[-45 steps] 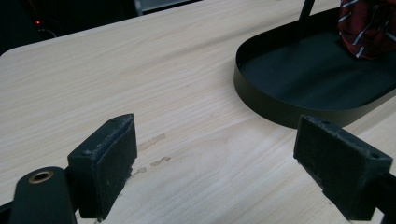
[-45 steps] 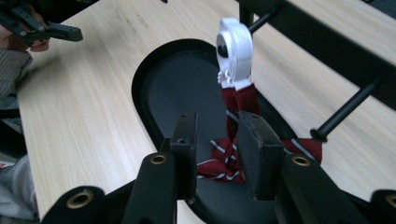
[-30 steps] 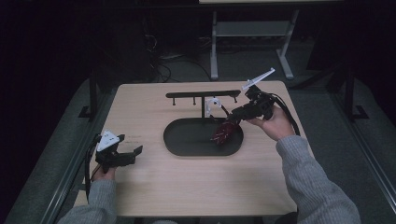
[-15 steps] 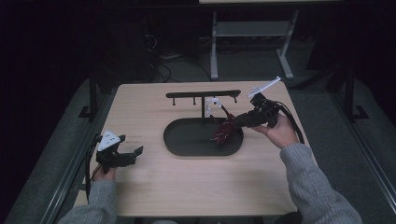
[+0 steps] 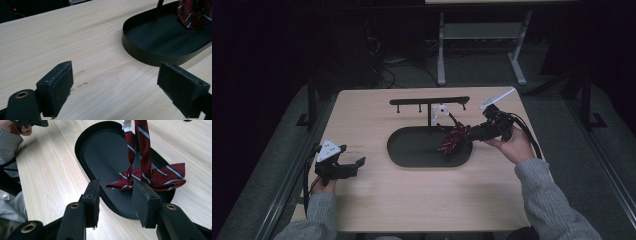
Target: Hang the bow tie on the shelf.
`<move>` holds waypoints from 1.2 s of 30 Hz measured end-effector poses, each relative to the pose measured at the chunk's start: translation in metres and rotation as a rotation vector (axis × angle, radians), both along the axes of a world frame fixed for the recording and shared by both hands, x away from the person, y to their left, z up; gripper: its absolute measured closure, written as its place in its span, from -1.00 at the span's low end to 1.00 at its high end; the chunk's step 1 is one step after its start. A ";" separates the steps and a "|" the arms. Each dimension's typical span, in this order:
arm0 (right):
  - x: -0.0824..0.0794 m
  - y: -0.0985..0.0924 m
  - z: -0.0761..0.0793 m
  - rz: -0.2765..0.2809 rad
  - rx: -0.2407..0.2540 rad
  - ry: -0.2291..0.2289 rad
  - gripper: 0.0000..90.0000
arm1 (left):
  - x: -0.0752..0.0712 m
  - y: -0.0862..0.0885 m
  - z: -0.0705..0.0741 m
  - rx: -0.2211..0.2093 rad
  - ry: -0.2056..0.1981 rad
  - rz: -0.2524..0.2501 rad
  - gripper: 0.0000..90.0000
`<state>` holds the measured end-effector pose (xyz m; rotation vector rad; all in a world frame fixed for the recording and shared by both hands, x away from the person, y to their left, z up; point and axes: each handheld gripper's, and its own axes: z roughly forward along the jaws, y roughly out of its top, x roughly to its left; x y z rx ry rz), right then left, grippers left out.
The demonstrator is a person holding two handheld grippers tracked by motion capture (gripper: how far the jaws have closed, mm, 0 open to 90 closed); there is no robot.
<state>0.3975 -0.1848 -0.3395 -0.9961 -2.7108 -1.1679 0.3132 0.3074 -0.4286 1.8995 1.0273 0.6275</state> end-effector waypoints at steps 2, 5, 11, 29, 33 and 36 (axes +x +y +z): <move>-0.001 -0.002 -0.003 -0.001 0.001 0.004 0.26 | 0.000 0.000 0.000 0.002 -0.006 -0.002 -0.71; -0.004 -0.007 -0.009 -0.011 0.006 0.012 0.26 | 0.000 0.000 0.000 0.003 -0.005 -0.003 -0.71; -0.007 -0.017 -0.016 -0.035 0.022 0.030 0.23 | 0.000 0.000 0.000 -0.007 0.008 -0.006 -0.71; -0.019 -0.038 -0.035 -0.096 0.028 0.052 0.17 | 0.000 -0.002 -0.001 0.005 0.009 -0.013 -0.71; -0.022 -0.044 -0.039 -0.105 0.036 0.046 0.18 | 0.000 -0.002 -0.001 0.008 0.009 -0.013 -0.71; -0.024 -0.048 -0.041 -0.116 0.036 0.050 0.17 | 0.000 -0.002 -0.001 0.011 0.010 -0.014 -0.71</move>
